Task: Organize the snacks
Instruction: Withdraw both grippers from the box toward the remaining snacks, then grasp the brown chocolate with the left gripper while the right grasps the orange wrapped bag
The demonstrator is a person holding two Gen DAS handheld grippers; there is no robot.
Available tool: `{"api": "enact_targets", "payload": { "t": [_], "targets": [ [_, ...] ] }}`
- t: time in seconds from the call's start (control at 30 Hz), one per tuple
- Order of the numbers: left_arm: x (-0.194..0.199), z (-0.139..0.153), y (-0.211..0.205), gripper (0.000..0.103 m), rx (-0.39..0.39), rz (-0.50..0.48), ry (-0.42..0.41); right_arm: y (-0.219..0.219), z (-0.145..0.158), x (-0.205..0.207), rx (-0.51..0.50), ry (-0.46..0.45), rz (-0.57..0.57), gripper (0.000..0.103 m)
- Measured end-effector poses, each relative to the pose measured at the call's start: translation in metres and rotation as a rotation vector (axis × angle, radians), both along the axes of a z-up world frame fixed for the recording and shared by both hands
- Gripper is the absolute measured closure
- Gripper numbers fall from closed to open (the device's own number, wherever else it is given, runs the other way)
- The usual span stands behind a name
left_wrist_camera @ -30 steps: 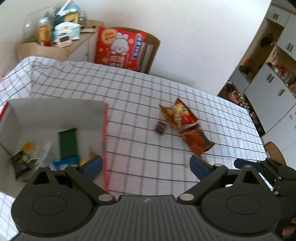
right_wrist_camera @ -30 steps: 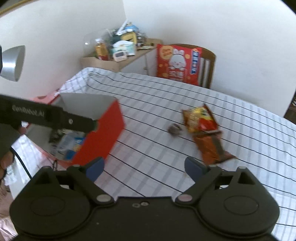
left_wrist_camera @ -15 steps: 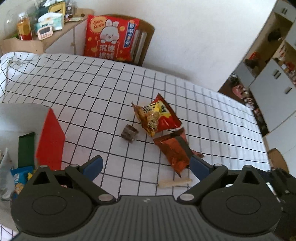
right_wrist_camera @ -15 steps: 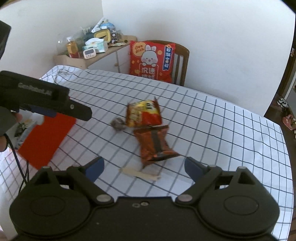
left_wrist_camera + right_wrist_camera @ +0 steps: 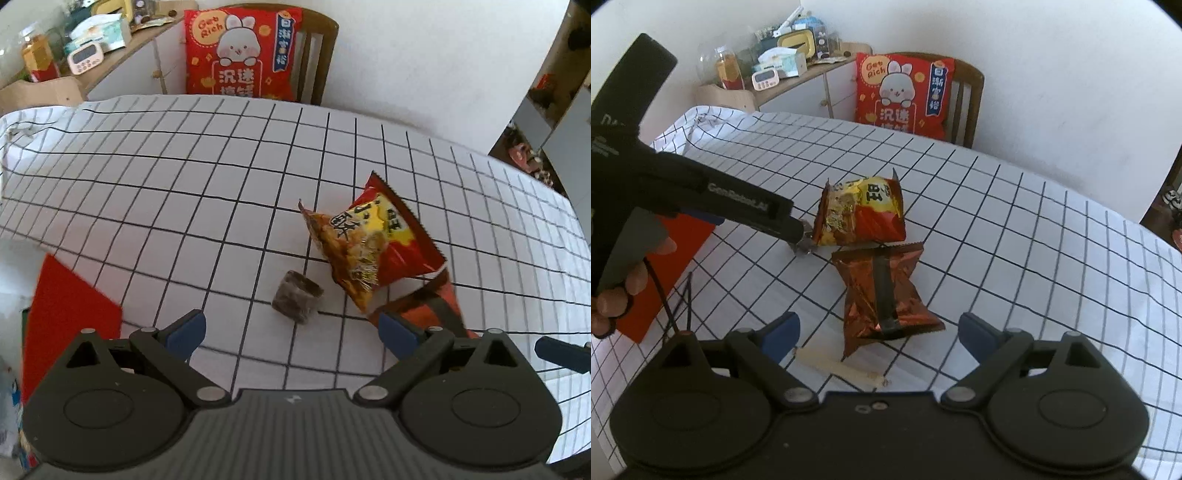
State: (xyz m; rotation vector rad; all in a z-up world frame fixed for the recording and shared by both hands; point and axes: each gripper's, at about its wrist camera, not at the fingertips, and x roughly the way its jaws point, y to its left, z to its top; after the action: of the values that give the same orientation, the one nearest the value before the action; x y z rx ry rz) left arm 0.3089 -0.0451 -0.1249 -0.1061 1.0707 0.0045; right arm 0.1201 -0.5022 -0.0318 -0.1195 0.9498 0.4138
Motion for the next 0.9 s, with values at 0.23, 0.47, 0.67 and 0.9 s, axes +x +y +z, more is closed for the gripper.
{"api": "enact_targets", "payload": {
  "t": [0.23,0.47,0.67,0.9],
  "targets": [
    [0.020,-0.024,0.003,0.003,-0.005,-0.045,0.032,0.011,-0.022,0.024,-0.021,0.035,0.005,0.012],
    [0.031,-0.041,0.005,0.018,-0.017,-0.054,0.061,0.023,-0.043,0.039,-0.047,0.057,-0.004,0.014],
    [0.034,-0.048,0.006,0.035,-0.017,-0.083,0.051,0.030,-0.052,0.043,-0.094,0.050,-0.010,0.024],
    [0.031,-0.045,0.005,0.069,-0.002,-0.077,0.035,0.029,-0.053,0.041,-0.099,0.045,-0.027,0.042]
  ]
}}
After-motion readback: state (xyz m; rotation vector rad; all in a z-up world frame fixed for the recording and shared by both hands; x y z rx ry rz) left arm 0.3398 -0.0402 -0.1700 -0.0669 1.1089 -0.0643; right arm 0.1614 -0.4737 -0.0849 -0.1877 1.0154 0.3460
